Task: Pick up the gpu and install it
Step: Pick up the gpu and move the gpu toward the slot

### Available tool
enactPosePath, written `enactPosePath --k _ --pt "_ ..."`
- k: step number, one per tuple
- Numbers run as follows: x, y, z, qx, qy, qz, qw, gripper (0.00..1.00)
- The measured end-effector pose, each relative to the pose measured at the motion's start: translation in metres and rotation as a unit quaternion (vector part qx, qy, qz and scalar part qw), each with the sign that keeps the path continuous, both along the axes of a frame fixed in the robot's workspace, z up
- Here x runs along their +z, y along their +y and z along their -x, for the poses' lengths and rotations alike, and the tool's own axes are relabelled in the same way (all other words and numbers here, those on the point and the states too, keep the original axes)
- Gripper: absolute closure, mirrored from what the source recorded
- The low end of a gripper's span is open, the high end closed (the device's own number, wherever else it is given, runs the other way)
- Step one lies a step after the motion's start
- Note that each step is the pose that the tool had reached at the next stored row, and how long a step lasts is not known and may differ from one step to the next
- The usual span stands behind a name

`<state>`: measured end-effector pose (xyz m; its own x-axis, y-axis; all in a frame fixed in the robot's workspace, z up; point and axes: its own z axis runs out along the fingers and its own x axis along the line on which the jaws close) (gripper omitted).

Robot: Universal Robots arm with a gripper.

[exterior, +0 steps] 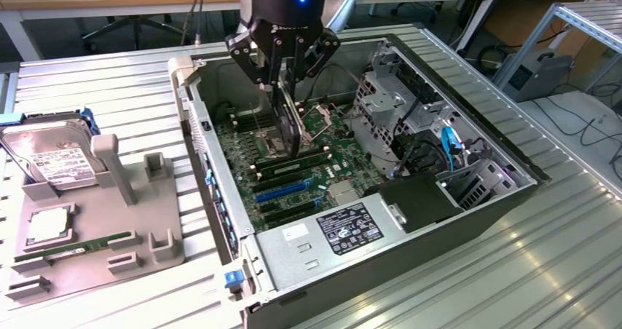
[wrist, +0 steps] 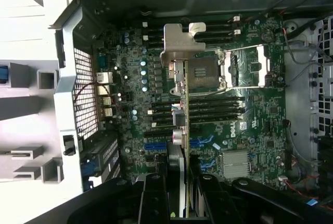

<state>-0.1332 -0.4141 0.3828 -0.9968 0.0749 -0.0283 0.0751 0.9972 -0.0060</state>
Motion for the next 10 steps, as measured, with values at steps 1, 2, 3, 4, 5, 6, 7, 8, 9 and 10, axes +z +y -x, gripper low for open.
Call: enactPosePath --k 1,2,3,4,5,6,7,8,9,10 --pt "-0.0005 0.0001 -0.0006 0.0 0.0 0.0001 1.0 0.73" --pt "-0.0009 0.0002 -0.0011 0.0 0.0 0.0001 1.0 0.73" --pt "-0.0015 0.0003 -0.0018 0.0 0.0 0.0002 1.0 0.73" --pt "-0.002 0.0004 -0.0024 0.0 0.0 0.0002 1.0 0.73" --pt "-0.0027 0.0005 -0.0034 0.0 0.0 0.0004 1.0 0.73" --pt "-0.0032 0.0005 -0.004 0.0 0.0 0.0004 1.0 0.73" --pt "-0.0036 0.0006 -0.0044 0.0 0.0 0.0004 1.0 0.73" --pt "-0.0041 0.0006 -0.0049 0.0 0.0 0.0004 1.0 0.73" --pt "-0.0045 0.0007 -0.0052 0.0 0.0 0.0006 1.0 0.73" --pt "-0.005 0.0007 -0.0056 0.0 0.0 0.0006 1.0 0.73"
